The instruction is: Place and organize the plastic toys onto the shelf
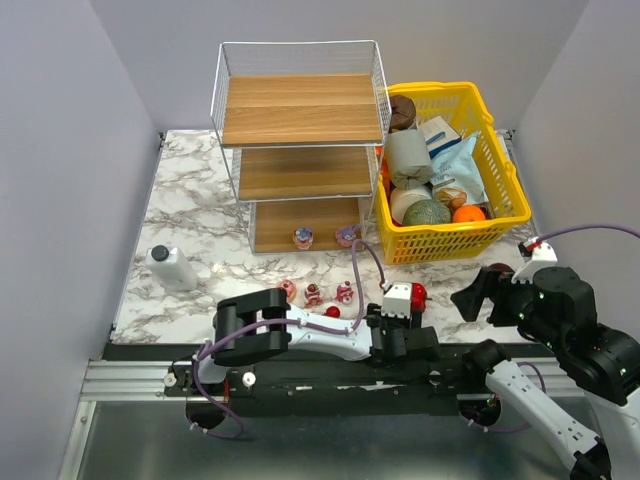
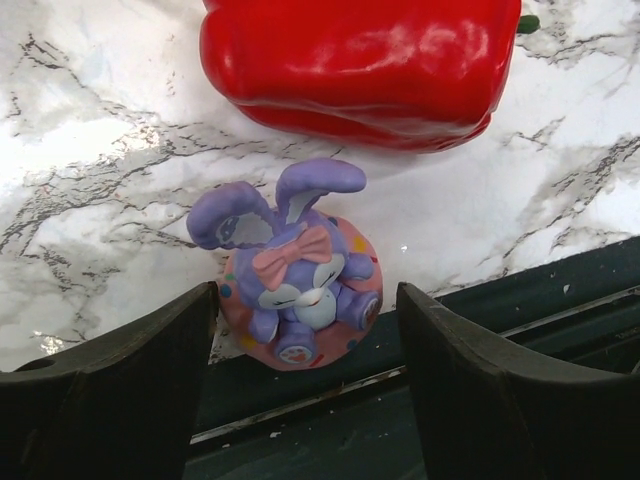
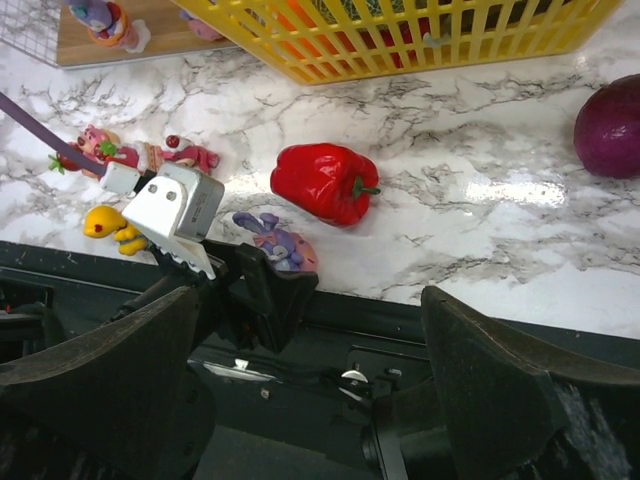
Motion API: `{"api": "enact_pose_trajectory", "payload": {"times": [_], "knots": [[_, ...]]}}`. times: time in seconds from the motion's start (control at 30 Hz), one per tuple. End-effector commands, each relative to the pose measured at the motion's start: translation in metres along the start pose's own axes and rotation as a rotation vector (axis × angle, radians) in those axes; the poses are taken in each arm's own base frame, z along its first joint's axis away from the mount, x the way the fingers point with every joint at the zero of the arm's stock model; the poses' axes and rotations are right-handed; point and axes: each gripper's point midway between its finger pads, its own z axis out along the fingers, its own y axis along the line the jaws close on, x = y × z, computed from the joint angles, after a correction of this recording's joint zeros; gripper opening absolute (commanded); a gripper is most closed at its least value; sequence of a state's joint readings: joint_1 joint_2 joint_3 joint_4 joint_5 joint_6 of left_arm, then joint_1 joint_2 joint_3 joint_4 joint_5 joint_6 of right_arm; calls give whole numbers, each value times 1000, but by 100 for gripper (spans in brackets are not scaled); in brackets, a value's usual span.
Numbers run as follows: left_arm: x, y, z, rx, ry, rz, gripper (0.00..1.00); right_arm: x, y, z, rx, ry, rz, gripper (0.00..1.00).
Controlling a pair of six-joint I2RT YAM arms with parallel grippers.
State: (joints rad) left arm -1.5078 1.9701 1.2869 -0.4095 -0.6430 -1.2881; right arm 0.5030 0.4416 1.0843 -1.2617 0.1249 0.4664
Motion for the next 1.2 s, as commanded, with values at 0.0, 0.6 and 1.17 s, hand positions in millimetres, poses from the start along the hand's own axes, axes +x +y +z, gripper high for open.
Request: {"api": "enact_pose_trajectory", "payload": {"times": [0.0, 0.6, 1.17], "knots": [[5, 6, 10, -47, -22, 24, 75, -4, 1, -11, -7, -3, -8, 100], [-38, -4, -26, 33, -105, 18, 11, -17, 2, -16, -10, -55, -14, 100], [-123, 59, -112, 12, -332, -117, 13, -27, 9, -8, -24, -67, -27, 100]]}}
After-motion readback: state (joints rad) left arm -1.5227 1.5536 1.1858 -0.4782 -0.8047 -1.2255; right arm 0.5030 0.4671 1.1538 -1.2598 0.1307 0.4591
